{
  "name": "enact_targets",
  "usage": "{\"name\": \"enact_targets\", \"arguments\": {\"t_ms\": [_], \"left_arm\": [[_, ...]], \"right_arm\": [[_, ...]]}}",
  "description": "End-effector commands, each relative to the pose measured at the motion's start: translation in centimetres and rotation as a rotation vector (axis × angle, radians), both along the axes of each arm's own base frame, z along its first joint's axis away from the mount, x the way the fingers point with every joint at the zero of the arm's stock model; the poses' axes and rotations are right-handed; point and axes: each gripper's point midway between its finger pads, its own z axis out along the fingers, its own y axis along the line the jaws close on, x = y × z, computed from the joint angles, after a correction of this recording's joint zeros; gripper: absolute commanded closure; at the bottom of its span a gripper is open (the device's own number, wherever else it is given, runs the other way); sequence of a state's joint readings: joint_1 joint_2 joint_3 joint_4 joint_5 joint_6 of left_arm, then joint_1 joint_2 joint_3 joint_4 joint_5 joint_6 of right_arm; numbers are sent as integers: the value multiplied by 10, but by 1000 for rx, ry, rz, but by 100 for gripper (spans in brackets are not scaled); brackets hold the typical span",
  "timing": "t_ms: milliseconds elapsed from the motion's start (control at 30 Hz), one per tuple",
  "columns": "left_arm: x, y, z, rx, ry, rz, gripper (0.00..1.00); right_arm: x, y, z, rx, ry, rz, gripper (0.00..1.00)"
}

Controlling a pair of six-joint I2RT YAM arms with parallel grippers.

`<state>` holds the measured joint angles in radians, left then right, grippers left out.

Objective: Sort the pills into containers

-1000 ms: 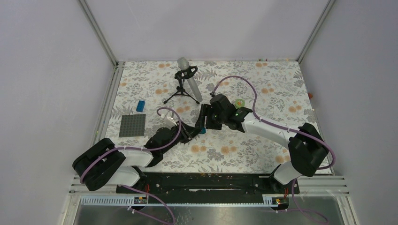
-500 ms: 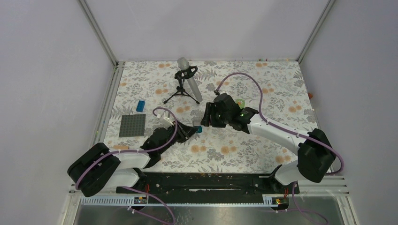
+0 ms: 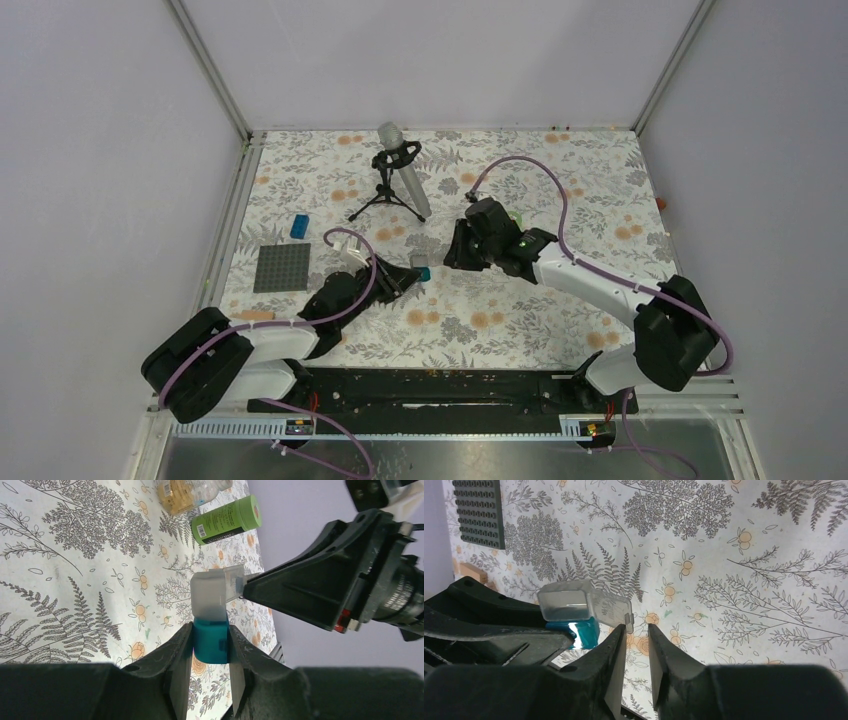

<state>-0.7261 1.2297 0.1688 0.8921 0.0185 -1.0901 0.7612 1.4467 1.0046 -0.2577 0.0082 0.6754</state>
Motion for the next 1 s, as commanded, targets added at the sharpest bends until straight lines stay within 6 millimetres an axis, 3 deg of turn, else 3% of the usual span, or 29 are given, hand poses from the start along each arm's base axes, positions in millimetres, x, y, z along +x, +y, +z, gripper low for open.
{"name": "enact_targets", "arguments": {"t_ms": [0, 133, 300, 467, 667, 767, 933, 967], "left_arm": [[-1, -2, 28, -55, -102, -22, 100], [-1, -3, 28, -54, -105, -25, 100], [-1, -4, 29, -60, -107, -30, 100], [-2, -5, 30, -71, -109, -36, 100], [-2, -5, 30, -80, -107, -36, 98], [-2, -5, 29, -77, -108, -34, 83], [2, 1, 21, -46, -89, 5, 21], [3, 3, 18, -33, -84, 12, 14]], "right_arm": [[4, 11, 4, 150, 10, 57, 65], [7, 19, 22, 262, -49, 101, 43], [5, 25, 33, 362, -74, 146, 42], [4, 34, 35, 439, -67, 178, 52], [2, 36, 28, 453, -44, 189, 84], [3, 32, 24, 430, -42, 180, 100], [2, 19, 11, 327, -15, 155, 100], [1, 15, 7, 298, -9, 154, 100]]}}
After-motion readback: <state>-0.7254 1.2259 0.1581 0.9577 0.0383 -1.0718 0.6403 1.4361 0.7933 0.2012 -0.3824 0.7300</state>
